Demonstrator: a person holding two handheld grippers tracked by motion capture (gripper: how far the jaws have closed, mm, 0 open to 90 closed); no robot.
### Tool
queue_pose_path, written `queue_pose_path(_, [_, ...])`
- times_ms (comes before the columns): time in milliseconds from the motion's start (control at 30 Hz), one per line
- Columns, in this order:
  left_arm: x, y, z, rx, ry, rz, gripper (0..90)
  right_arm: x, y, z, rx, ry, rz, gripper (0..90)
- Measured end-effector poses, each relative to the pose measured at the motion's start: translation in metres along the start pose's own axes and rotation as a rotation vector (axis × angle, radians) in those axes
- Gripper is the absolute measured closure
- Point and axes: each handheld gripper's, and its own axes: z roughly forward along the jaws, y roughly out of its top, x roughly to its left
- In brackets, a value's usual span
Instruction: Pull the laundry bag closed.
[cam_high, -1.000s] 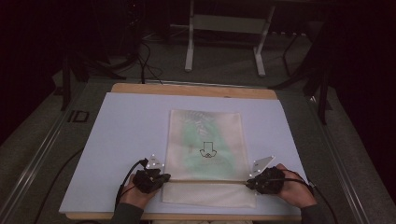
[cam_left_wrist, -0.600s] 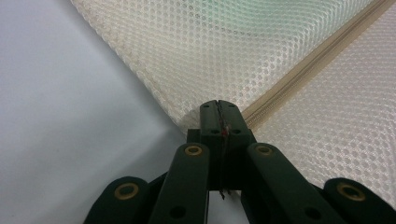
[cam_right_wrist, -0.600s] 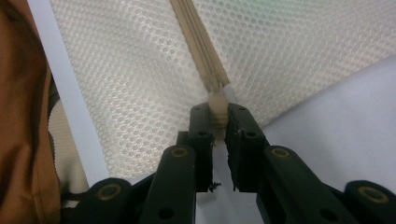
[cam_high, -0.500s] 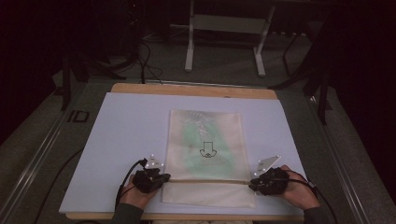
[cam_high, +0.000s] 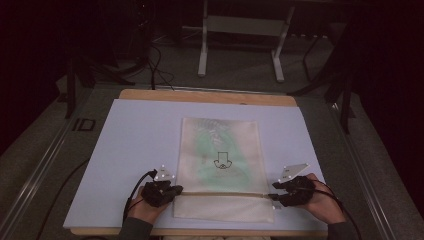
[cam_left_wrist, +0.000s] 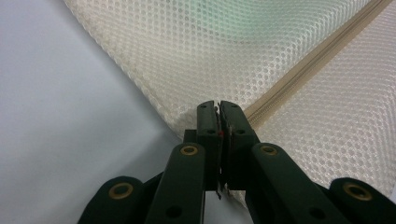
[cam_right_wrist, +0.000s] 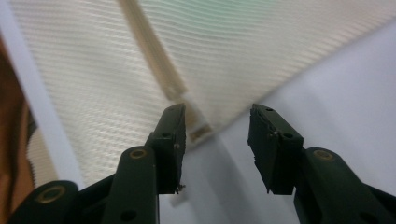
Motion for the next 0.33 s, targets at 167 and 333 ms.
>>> queue_pose_path(167, [0.0011, -0.0003, -0.0028, -0.019, 0.009, 0.001, 86.2, -0.0042, -0.0034, -0.0011, -0.003, -0.025, 0.032, 52.4])
queue_pose_path(333, [0.005, -0.0009, -0.0073, -0.039, 0.051, -0.002, 84.8, -0.0052, -0.0043, 0.0012, 0.007, -0.029, 0.036, 50.2])
